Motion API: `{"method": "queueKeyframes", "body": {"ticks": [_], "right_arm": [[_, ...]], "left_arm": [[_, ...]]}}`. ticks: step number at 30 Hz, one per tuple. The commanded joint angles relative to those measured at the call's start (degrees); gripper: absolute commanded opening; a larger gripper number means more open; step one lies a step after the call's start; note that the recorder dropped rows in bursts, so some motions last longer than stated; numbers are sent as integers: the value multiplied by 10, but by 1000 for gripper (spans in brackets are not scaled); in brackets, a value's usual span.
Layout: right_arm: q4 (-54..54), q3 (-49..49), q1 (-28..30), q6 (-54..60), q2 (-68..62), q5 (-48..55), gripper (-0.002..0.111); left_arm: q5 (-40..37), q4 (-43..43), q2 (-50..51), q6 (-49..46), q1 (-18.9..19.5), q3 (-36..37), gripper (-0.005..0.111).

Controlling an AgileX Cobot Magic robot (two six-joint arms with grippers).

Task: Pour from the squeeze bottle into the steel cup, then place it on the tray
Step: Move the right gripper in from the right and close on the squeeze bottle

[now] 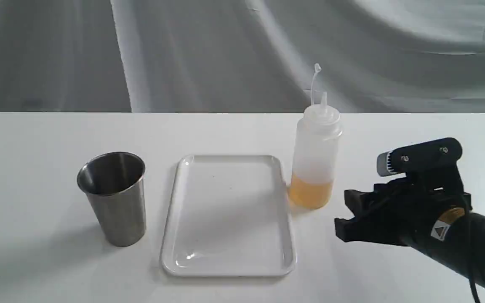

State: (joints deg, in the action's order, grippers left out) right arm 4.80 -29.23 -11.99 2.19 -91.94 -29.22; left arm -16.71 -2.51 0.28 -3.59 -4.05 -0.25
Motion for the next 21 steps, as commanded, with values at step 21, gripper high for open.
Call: {"method": "queueKeyframes", "body": {"ticks": [21], "right_arm": [[1, -44, -2, -7, -93, -62, 89]], "left_arm": [[4, 0, -3, 1, -2, 3, 8]]}}
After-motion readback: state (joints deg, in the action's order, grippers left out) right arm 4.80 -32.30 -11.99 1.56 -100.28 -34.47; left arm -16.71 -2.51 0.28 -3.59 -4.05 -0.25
